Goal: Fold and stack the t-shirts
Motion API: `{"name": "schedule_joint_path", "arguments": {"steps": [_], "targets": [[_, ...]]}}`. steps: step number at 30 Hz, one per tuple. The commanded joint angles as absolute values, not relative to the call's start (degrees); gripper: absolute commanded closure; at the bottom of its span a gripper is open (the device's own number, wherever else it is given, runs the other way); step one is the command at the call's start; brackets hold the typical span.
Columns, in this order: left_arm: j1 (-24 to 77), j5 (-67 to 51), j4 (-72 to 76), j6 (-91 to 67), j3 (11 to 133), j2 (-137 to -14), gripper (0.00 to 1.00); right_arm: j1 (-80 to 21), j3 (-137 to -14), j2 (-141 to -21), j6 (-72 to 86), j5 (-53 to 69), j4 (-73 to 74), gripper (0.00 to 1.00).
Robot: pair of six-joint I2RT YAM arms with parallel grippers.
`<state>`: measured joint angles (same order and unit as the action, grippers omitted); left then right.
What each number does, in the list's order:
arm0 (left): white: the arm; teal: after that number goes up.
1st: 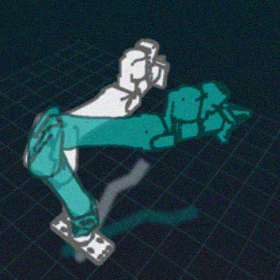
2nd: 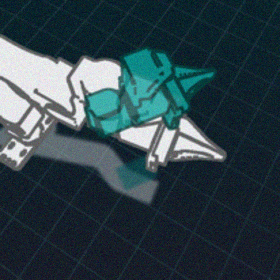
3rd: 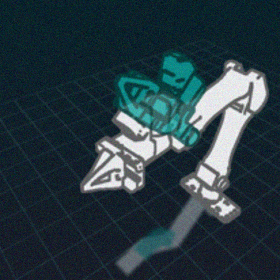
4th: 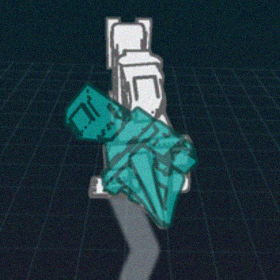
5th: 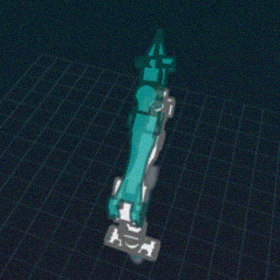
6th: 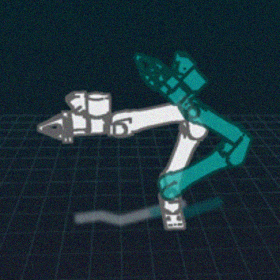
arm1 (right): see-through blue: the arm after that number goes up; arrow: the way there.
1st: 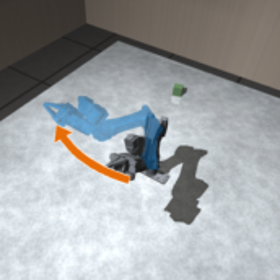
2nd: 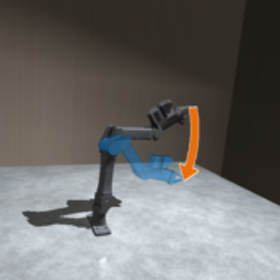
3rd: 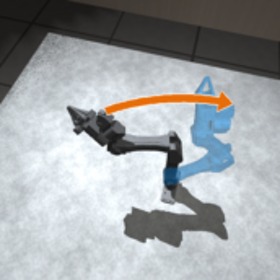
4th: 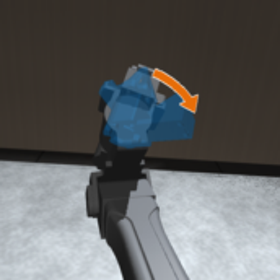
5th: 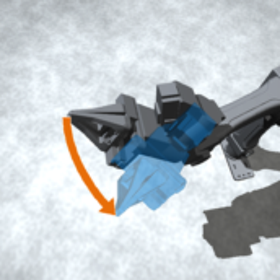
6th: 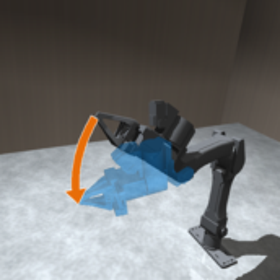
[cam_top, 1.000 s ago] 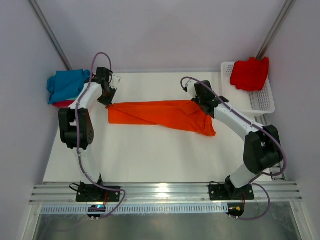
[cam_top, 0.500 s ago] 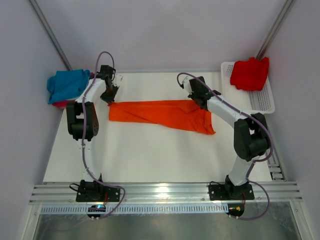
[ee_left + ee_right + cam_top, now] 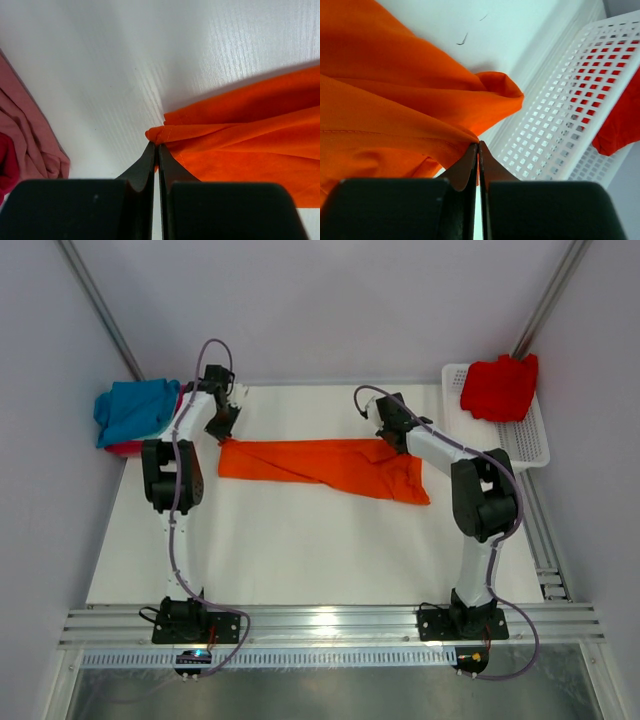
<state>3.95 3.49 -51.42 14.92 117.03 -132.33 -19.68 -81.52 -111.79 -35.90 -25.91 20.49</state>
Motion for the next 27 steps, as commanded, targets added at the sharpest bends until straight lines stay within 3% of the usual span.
{"name": "schedule_joint_path", "arguments": {"steps": [1,22,24,25,26,27], "targets": [[4.6,4.7,-52.7,16.2,119.1,-133.2,1.0,-19.2,-84.6,-112.9,-36.1,-27.1,19.4,0.97],[6.8,4.6,-51.5,15.3,119.1,-134.2,1.0,-19.1,-87.6,-114.9,-34.1,-27.4,22.1,0.97],[6.9,4.5,-50.8,14.4,119.0,-133.8,0.95,-19.2,-88.5,-115.7,-33.8,-28.6,22.2,0.97],[6.9,4.6,-50.5,14.0,118.9,-133.6,0.83,-19.1,-88.3,-116.2,-33.2,-30.0,21.5,0.97],[6.9,4.8,-50.3,13.5,118.7,-133.3,0.71,-19.2,-88.0,-116.0,-32.3,-33.0,19.4,0.86],[6.9,5.4,-50.0,12.5,118.5,-133.2,0.64,-19.2,-87.4,-115.6,-32.2,-34.2,18.2,0.81]]}}
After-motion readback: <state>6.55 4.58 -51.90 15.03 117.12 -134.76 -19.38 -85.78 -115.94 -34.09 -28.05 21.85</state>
